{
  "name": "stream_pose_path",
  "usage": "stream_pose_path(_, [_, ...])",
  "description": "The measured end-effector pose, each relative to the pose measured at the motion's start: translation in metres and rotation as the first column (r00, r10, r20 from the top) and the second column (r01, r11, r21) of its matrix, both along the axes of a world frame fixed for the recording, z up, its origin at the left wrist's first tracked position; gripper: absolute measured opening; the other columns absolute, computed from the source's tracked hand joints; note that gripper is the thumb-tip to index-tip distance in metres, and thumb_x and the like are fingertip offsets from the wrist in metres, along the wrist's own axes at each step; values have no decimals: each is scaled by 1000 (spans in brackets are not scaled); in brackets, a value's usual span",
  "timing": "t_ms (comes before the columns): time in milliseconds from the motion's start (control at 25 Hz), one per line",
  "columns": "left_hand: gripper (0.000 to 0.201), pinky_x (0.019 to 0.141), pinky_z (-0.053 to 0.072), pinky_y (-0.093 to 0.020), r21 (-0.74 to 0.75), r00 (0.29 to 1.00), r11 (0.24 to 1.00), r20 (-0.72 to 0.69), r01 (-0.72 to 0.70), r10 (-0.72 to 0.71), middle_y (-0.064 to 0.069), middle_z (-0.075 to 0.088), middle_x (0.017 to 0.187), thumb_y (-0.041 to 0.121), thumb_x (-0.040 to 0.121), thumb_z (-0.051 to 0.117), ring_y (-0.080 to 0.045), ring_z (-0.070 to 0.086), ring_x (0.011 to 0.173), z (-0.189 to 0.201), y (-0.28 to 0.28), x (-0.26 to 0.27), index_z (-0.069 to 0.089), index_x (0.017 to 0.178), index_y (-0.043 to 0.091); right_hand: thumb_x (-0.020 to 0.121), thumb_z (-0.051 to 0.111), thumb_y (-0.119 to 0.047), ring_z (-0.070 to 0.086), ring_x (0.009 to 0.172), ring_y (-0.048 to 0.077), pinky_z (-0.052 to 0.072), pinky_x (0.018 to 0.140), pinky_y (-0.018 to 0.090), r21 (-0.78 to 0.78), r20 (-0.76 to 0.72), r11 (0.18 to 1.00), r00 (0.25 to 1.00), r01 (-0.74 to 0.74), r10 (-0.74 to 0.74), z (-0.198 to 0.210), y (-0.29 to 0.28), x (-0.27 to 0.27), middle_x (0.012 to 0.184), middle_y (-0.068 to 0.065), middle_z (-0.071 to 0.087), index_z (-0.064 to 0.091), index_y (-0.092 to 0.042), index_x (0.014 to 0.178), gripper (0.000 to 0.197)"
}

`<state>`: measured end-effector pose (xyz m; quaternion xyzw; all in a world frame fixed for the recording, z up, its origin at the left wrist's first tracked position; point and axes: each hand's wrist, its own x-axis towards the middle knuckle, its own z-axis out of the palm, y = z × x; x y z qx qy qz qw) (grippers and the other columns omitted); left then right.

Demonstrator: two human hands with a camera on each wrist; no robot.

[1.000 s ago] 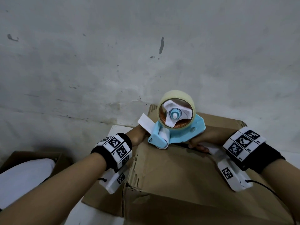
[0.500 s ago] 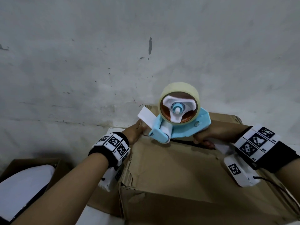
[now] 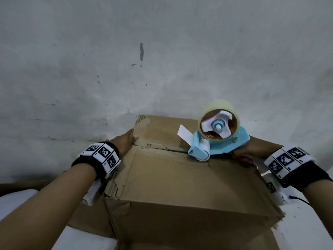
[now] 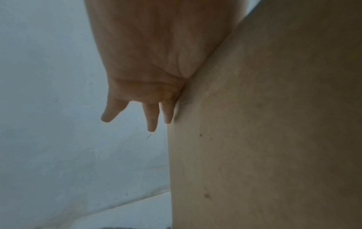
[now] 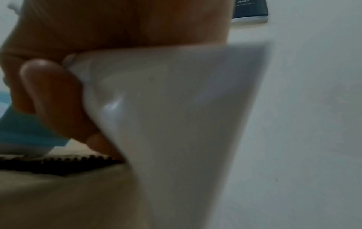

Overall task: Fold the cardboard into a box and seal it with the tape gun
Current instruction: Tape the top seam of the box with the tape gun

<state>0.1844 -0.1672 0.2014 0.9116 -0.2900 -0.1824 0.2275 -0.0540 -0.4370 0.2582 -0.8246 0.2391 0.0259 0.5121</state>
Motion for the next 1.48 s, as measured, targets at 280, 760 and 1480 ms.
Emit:
stream_pose_path(280, [57, 118, 0, -41, 396, 977, 911, 118, 118, -177, -2, -9, 157, 40, 99, 19, -17, -5, 146, 55, -1, -44, 0, 148, 18, 63, 57, 8, 27, 25, 12, 23, 34, 14, -4, -3, 998, 998, -63, 63, -8, -12, 5, 32, 4, 35, 42, -5, 49, 25])
stream_pose_path(760, [68, 116, 1, -35, 639, 999, 769, 38, 4, -37, -5, -14, 156, 47, 97, 22, -24, -11, 145, 35, -62, -117, -8, 147, 11, 70, 58, 4, 27, 33, 15, 24, 37, 17, 16, 3, 987, 987, -158, 158, -15, -27, 7, 38, 6, 35, 48, -2, 69, 11])
stream_pose_path(1480, [88, 119, -3, -44, 552, 1000, 834, 2, 16, -20, 4, -12, 157, 71, 83, 27, -16, -10, 145, 24, -93, -115, -7, 147, 21, 78, 57, 7, 30, 30, 8, 22, 33, 12, 96, -19, 991, 995, -97, 99, -9, -25, 4, 35, -2, 39, 47, -11, 54, 31])
